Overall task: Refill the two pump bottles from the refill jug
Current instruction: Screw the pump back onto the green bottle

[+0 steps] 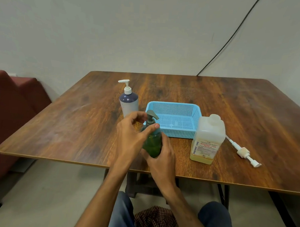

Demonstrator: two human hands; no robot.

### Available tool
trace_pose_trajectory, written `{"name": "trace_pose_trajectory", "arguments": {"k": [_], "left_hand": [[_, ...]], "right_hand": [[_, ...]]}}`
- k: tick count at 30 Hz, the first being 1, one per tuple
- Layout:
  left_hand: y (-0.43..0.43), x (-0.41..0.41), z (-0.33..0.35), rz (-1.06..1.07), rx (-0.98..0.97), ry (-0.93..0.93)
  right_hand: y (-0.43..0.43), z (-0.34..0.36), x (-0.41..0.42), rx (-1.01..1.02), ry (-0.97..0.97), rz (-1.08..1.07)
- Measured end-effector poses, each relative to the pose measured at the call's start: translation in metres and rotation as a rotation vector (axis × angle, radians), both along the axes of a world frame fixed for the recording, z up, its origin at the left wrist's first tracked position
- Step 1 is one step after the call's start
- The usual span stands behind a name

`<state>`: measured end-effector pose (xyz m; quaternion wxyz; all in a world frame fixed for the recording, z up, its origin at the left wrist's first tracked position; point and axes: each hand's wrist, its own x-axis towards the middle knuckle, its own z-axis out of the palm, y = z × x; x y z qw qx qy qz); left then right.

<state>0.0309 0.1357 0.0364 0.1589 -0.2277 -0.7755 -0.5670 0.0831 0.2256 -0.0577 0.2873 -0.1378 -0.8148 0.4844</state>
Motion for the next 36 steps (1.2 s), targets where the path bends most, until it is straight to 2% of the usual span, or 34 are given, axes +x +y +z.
{"name": "trace_pose_trajectory", "arguments": {"k": [3, 9, 15, 18, 24, 30, 36], "left_hand": [[0.0, -0.002, -0.004, -0.025, -0.011, -0.012], [-0.014, -0.004, -0.004, -0.386, 0.064, -0.205], [0.004, 0.012, -0.007, -0.082, 0.137, -0.099], [0.011, 0.01, -0.008, -0.067, 0.108, -0.112], [-0.009, -0.003, -0.004, -0.446, 0.125, -0.235], [-0.01, 0.01, -0.012, -0.112, 0.254, -0.126], [0.002, 0.014, -0.006, 0.059, 0.101, -0.023]], "right_hand": [[0.0, 0.001, 0.0, -0.008, 0.013, 0.004], [0.001, -0.002, -0.001, 0.016, -0.005, -0.009], [0.0, 0.0, 0.001, 0.002, 0.002, -0.009], [0.0, 0.0, 0.002, -0.002, 0.008, -0.012], [0.0, 0.001, 0.001, 0.024, 0.002, -0.024], [0.0, 0.001, 0.001, 0.015, -0.003, -0.016], [-0.001, 0.001, 0.002, 0.008, 0.002, -0.011]]}}
